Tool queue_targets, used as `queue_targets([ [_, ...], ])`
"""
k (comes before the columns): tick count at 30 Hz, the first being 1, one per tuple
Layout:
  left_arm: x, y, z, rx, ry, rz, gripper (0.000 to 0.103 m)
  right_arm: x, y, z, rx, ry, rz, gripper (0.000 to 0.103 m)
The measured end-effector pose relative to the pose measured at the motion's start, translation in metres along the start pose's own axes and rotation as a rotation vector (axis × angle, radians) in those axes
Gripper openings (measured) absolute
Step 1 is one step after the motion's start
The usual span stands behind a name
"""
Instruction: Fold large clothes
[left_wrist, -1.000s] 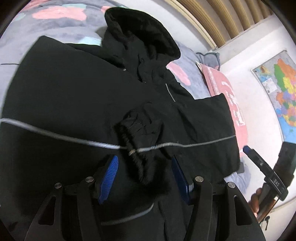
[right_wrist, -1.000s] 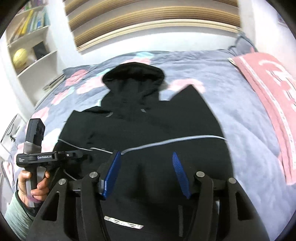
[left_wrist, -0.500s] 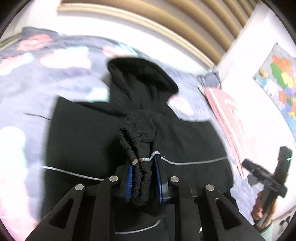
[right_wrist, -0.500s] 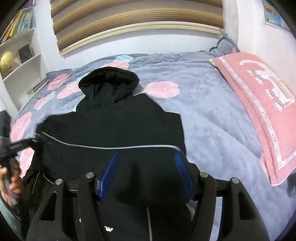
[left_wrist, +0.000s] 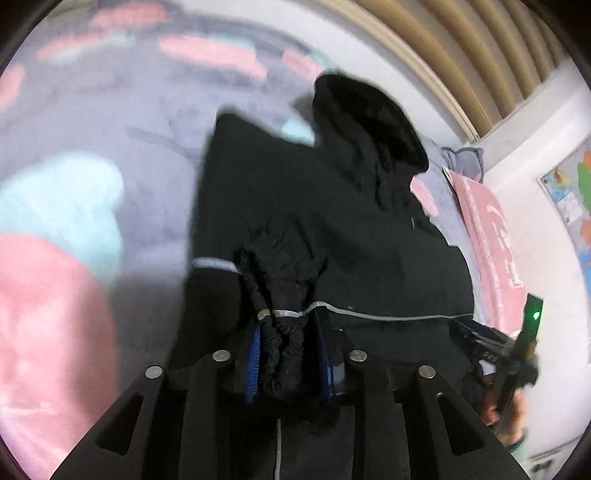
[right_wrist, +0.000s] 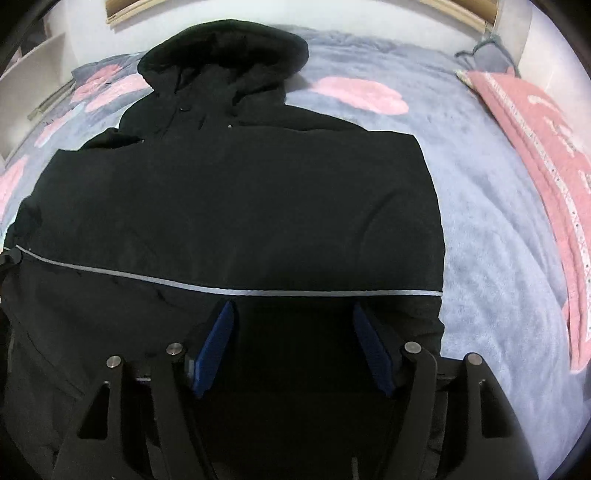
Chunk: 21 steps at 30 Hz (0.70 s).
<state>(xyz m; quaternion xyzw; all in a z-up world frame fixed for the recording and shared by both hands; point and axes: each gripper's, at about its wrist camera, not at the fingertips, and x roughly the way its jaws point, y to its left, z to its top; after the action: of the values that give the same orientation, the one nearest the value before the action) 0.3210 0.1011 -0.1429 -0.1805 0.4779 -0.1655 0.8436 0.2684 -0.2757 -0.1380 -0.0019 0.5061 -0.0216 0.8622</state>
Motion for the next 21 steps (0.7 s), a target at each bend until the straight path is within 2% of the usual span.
queue_targets([
  [2, -0.019, -0.013, 0.002, 0.072, -0.079, 0.073, 0.041, -0.010, -0.006, 0.005, 0.018, -0.005, 0.002, 0.070],
  [5, -0.042, -0.044, 0.013, 0.143, -0.148, 0.036, 0.047, -0.041, -0.009, 0.015, 0.043, -0.107, 0.038, 0.071],
  [8, -0.034, -0.076, 0.021, 0.214, -0.132, 0.007, 0.047, -0.057, -0.009, 0.031, 0.063, -0.201, 0.053, 0.079],
  [10, -0.014, -0.087, 0.024, 0.223, -0.090, -0.027, 0.047, -0.051, -0.008, 0.042, 0.077, -0.210, 0.056, 0.083],
  [12, 0.012, -0.084, 0.025, 0.184, -0.029, -0.057, 0.047, -0.038, -0.009, 0.049, 0.086, -0.197, 0.035, 0.083],
  [13, 0.031, -0.080, 0.026, 0.154, 0.011, -0.037, 0.047, -0.025, -0.010, 0.054, 0.094, -0.170, 0.001, 0.083],
  [15, 0.069, -0.066, 0.021, 0.117, 0.078, 0.057, 0.047, 0.007, -0.018, 0.055, 0.117, -0.080, -0.067, 0.083],
  [16, 0.079, -0.062, 0.019, 0.111, 0.099, 0.065, 0.044, 0.023, -0.024, 0.052, 0.125, -0.034, -0.088, 0.083],
  [18, 0.085, -0.062, 0.018, 0.119, 0.098, 0.082, 0.044, 0.035, -0.029, 0.045, 0.119, -0.020, -0.076, 0.083],
  [21, 0.080, -0.067, 0.021, 0.113, 0.109, 0.117, 0.044, 0.029, -0.032, 0.043, 0.102, -0.015, -0.083, 0.083],
])
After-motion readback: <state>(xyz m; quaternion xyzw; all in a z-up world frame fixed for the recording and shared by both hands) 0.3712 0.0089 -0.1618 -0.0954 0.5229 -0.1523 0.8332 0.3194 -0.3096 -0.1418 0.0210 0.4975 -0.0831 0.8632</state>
